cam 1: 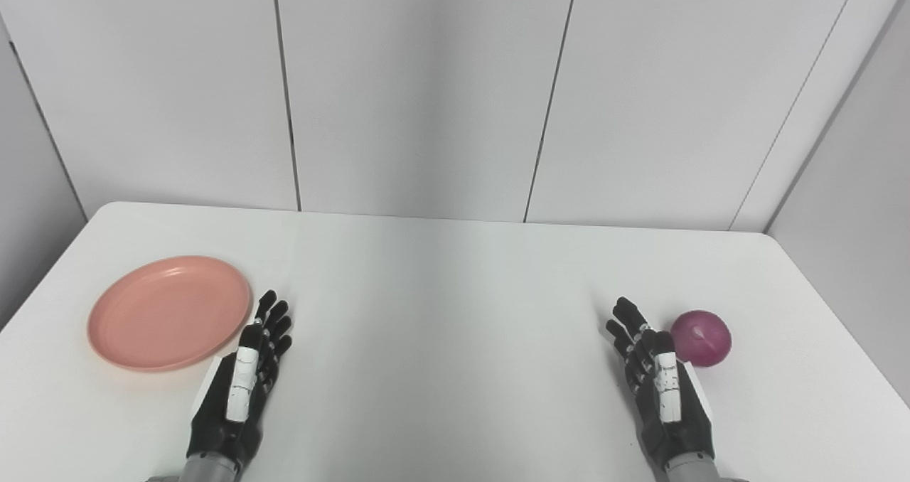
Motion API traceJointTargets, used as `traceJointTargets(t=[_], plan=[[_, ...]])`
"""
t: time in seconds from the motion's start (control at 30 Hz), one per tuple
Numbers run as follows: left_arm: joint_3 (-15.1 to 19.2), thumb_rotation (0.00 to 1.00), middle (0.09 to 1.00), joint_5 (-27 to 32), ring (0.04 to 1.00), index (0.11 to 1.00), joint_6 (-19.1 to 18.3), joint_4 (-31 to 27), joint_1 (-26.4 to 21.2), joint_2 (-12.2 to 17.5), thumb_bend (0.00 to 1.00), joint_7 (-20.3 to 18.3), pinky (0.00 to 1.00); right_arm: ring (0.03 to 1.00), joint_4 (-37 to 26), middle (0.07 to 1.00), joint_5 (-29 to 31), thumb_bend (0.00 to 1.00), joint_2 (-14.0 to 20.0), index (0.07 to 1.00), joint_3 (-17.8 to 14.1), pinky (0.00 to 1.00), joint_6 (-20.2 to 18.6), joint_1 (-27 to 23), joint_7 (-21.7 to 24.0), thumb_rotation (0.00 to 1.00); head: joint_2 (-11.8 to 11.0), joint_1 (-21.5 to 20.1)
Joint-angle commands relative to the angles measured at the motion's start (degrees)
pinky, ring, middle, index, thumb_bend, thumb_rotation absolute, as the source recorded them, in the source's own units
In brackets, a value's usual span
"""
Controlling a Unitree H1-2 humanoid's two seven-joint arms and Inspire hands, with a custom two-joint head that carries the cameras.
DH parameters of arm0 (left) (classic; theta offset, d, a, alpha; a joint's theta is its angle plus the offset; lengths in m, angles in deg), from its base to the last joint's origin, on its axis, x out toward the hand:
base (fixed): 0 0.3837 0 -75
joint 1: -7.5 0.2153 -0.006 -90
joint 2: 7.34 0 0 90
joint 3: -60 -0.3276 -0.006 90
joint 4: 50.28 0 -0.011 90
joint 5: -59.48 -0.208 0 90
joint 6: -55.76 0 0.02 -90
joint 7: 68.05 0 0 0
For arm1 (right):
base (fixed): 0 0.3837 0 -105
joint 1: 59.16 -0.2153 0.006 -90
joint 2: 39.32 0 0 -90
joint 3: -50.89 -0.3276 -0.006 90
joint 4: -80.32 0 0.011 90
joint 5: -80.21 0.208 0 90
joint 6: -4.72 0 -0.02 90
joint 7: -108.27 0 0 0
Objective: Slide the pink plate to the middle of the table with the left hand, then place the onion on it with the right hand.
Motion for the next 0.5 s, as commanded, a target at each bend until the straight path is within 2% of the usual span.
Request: traceJointTargets(t=[0.0, 0.47], plan=[[-0.25, 0.98, 1.000, -0.10, 1.000, 1.000, -2.89, 1.72, 1.34, -0.07, 0.91, 0.19, 1.00, 0.940, 4.88, 0.940, -0.06, 0.96, -0.67, 0.911, 0.11, 1.00, 1.19, 4.54, 0.41, 0.96, 0.00, 0.05], [-0.33, 0.98, 1.000, -0.01, 1.000, 1.000, -3.30, 1.64, 1.34, 0.16, 0.91, -0.03, 1.00, 0.934, 4.69, 0.934, 0.30, 0.97, -0.70, 0.911, -0.01, 1.00, 0.99, 4.61, 0.58, 0.95, 0.12, 0.04]])
